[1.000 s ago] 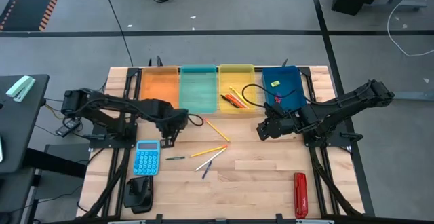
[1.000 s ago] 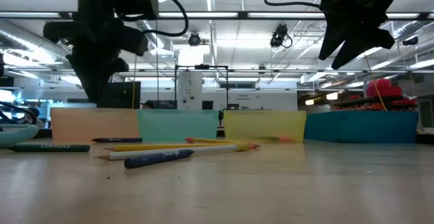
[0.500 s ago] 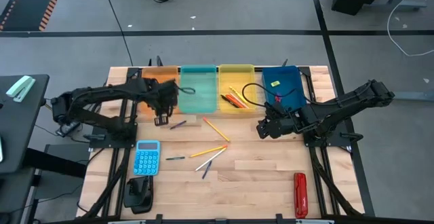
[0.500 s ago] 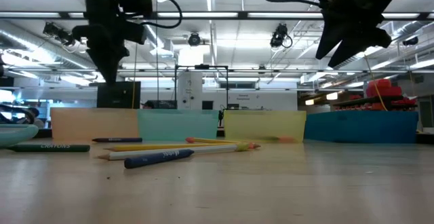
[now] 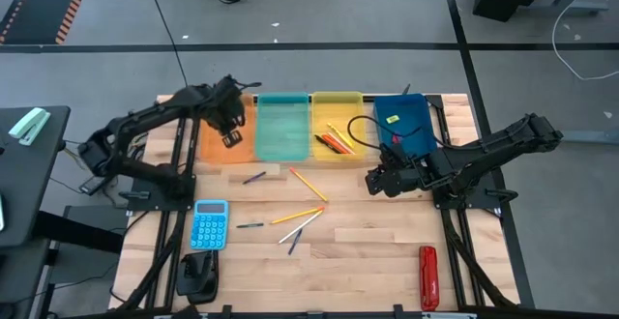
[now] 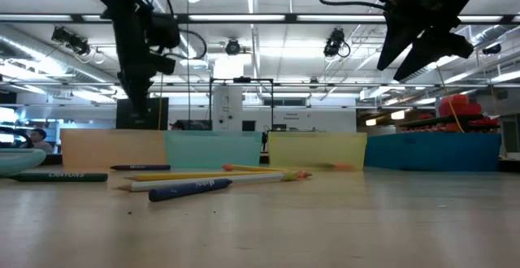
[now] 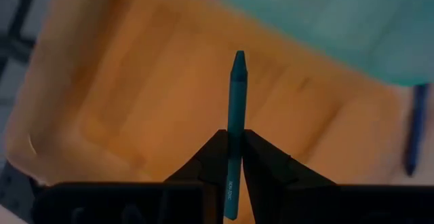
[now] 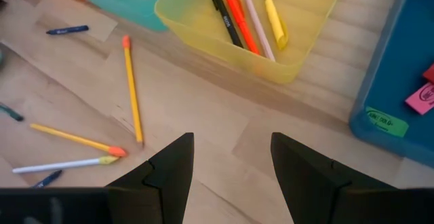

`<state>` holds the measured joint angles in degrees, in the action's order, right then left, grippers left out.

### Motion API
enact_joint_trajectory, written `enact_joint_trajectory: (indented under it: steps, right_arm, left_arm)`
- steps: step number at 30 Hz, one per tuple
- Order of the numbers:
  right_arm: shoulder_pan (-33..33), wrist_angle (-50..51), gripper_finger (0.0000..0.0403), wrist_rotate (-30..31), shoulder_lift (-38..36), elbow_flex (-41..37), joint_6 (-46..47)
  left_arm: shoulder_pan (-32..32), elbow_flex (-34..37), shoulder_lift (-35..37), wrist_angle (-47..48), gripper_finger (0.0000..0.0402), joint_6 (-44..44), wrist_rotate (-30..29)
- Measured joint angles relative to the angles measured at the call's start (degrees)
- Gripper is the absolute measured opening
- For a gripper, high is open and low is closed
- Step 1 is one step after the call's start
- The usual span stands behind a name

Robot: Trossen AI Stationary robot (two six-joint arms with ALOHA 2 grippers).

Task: Sort crayons/erasers/pens/pencils in bins
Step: Put the dark green crayon into the orange bin, then put the blue crayon into the orange bin

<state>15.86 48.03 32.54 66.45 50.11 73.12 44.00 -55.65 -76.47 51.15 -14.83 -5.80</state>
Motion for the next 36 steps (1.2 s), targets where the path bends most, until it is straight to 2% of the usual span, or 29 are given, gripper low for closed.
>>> enact_joint_trajectory:
  steps: [6, 9, 16, 24, 36]
  right_arm:
    - [0.0, 0.0, 0.0205, 0.0, 0.0, 0.0, 0.8]
    - [0.0, 0.0, 0.0205, 0.0, 0.0, 0.0, 0.9]
    - [0.0, 0.0, 0.0205, -1.4, 0.0, 0.0, 1.3]
    - [0.0, 0.0, 0.0205, -2.2, 0.0, 0.0, 2.1]
    - [0.0, 0.0, 0.0205, -2.2, 0.0, 0.0, 2.1]
  left_arm:
    - [5.2, 0.0, -6.3, 1.2, 0.0043, 0.2, 0.1]
    - [6.3, 0.0, -8.8, 1.2, 0.0046, 0.2, 2.0]
    - [6.5, 0.0, -12.4, -0.3, 0.005, -0.6, 3.1]
    - [6.5, 0.0, -13.3, -1.1, 0.0042, -0.8, 3.1]
    - [6.5, 0.0, -12.1, 2.3, 0.0107, 3.3, 2.5]
